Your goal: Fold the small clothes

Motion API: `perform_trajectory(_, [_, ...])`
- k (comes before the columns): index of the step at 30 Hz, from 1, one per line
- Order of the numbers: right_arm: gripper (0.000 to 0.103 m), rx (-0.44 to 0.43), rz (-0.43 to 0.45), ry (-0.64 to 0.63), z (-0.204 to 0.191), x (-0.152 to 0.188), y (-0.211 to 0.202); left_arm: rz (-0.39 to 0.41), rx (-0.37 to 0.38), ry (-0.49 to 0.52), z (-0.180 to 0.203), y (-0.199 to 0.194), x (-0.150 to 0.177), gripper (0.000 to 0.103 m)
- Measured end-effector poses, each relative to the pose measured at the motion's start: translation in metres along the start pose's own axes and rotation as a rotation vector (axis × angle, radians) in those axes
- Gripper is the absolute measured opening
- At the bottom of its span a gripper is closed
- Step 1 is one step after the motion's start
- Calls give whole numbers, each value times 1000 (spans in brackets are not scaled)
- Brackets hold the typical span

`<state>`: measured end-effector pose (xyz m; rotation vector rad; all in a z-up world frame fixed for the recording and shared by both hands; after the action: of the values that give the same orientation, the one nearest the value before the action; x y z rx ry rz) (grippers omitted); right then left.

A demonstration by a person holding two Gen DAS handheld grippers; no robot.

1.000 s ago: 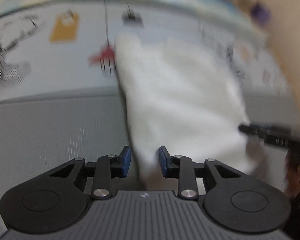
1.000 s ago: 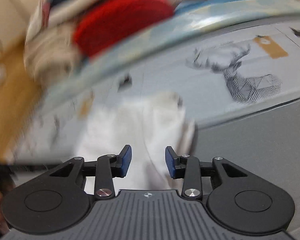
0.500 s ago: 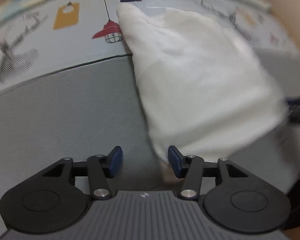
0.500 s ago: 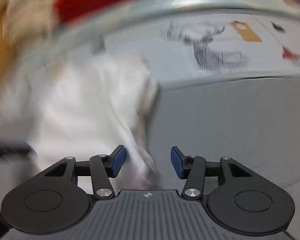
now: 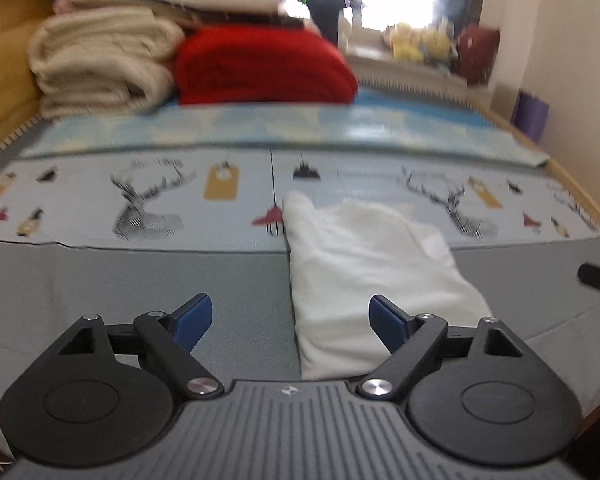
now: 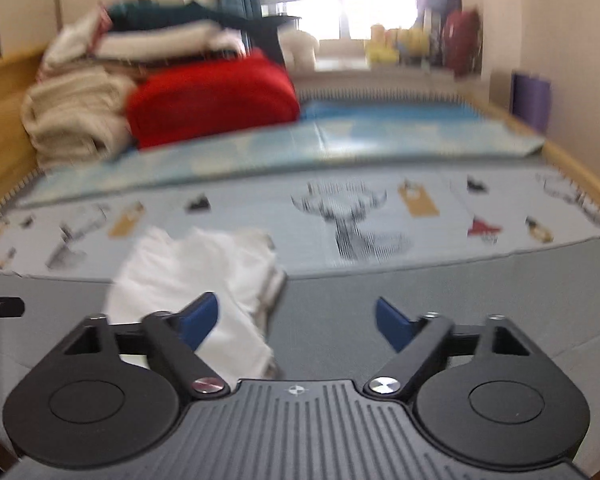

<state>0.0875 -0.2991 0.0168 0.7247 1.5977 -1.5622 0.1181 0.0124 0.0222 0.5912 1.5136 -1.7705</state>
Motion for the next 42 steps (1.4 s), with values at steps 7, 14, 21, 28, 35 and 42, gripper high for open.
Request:
perform_trajectory(7, [93, -32, -34, 60, -41, 30, -38, -55, 6, -62, 17, -31, 79, 103])
perform_trajectory(14, [93, -47, -82, -38, -72, 35, -28, -80, -41, -48, 26, -14, 75, 103])
perform_trajectory(21, [93, -45, -121, -58, -83, 37, -13, -125, -54, -44, 28, 4, 82, 103])
perform_trajectory(28, [93, -42, -148, -75, -84, 41, -6, -132, -56, -61, 28, 10, 81, 103])
perform_trajectory(35, [93, -48, -143, -78, -84, 42, -4, -139, -49, -45, 29, 15, 81, 102])
perform_trajectory(42, [93, -49, -144, -72, -81, 42, -2, -140, -47, -48, 30, 18, 81, 103])
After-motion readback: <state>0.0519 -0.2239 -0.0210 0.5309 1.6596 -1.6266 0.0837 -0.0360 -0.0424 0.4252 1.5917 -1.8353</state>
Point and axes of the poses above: each gripper's, at about its wrist camera, not at the fingertips, and y roughly the way its jaws point, z to its right, x to its underside, the point moved 2 cm from there along y, roughly the way its jaws point, and after that the axes turned 13 degrees about -y, right-handed, at the moved point
